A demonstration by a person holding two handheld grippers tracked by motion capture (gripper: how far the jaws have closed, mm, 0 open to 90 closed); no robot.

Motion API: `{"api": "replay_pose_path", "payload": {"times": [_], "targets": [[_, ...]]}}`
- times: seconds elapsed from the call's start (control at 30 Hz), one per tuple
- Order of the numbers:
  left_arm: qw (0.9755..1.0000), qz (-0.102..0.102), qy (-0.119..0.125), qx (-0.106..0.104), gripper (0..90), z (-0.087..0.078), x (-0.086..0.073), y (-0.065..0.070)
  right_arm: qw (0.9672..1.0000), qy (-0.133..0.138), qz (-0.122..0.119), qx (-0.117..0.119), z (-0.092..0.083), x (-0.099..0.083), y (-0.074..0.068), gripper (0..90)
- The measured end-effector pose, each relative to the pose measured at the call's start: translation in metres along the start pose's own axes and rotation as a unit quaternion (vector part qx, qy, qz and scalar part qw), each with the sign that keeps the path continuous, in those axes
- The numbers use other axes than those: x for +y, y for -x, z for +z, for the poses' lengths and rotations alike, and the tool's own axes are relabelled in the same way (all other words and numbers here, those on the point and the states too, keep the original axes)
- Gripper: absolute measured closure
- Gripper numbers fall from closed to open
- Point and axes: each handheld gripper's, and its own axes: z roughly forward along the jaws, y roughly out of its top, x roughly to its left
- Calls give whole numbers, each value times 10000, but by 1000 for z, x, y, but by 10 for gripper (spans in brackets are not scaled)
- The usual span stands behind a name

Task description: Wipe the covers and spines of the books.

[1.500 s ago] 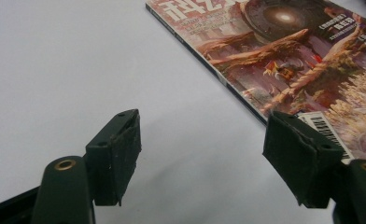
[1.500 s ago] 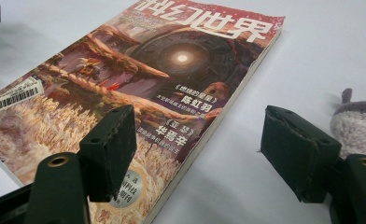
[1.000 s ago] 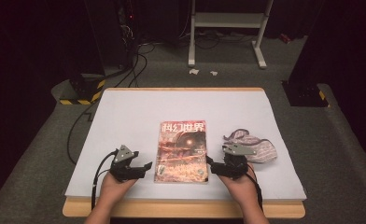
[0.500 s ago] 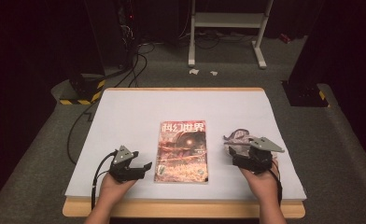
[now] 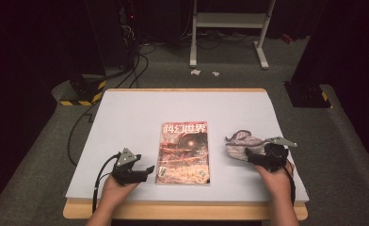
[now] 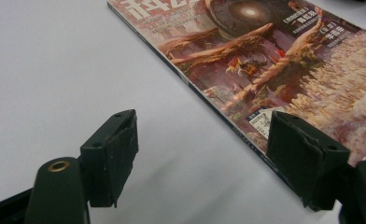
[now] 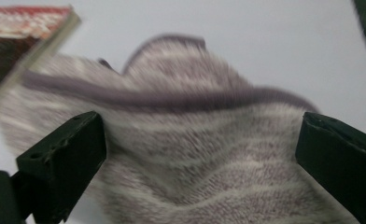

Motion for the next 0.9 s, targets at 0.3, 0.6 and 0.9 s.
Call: {"api": "replay_pose_path", "payload": {"times": [0.3,0.6,0.9], "targets": [[10000,5,-29,10,253,0,-2,1,9973,-714,195,-27,27,3,3,8],[10000,-25,-13,13,257,-1,-3,0,9943,-1004,88,357,25,12,-1,402],[10000,-73,28,-45,281,-2,-2,1,9948,-800,36,629,22,6,-5,610]]}}
